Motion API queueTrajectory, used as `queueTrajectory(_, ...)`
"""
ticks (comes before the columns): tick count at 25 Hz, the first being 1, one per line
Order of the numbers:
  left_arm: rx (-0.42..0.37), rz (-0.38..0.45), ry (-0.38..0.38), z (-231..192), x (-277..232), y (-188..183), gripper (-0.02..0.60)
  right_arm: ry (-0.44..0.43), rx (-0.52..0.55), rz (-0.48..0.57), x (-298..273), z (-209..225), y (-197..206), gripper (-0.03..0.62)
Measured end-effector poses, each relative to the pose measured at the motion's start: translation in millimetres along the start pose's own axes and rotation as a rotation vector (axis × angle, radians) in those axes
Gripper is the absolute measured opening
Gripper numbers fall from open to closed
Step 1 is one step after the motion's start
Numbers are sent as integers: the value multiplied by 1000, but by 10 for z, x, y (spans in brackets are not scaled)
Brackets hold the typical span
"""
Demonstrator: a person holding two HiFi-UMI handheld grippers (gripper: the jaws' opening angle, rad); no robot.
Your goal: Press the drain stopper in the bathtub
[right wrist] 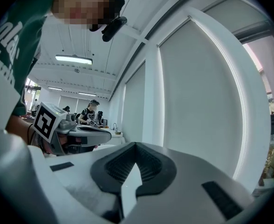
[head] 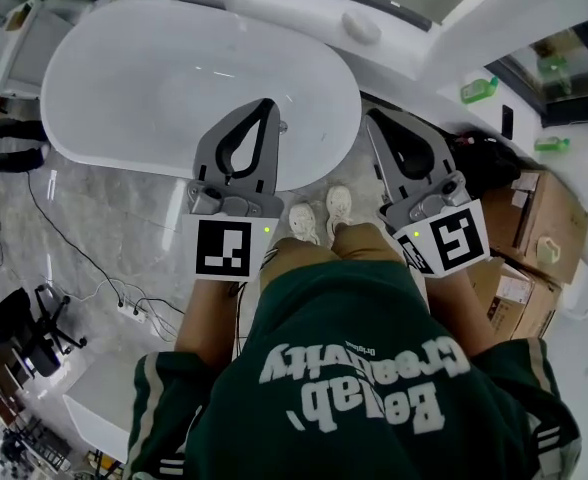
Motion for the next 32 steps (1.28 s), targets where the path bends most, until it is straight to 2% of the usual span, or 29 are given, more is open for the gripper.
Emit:
queueTrajectory(10, -7, 16, -76, -154, 51, -83, 8, -76, 2, 44, -274, -19, -74, 9)
queueTrajectory(19, -20, 15, -170, -200, -218, -164, 8, -181, -8, 94, -628, 327, -51, 9)
queueTrajectory(26, -7, 5, -233, -243, -491, -135, 8, -269, -24, 99, -887, 537, 106, 9)
queueTrajectory(32, -15, -44, -281, -275, -693, -21, 8, -342, -71, 99, -1078, 673, 374, 9)
Point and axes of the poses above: the fingertips, and each gripper's own axes: x backward along the fingers, z to its right, y out of its underside, the point moved 4 cm from there along x, backward along the fingers, and after that the axes turned 9 degrees about x, right-handed, at the moved point
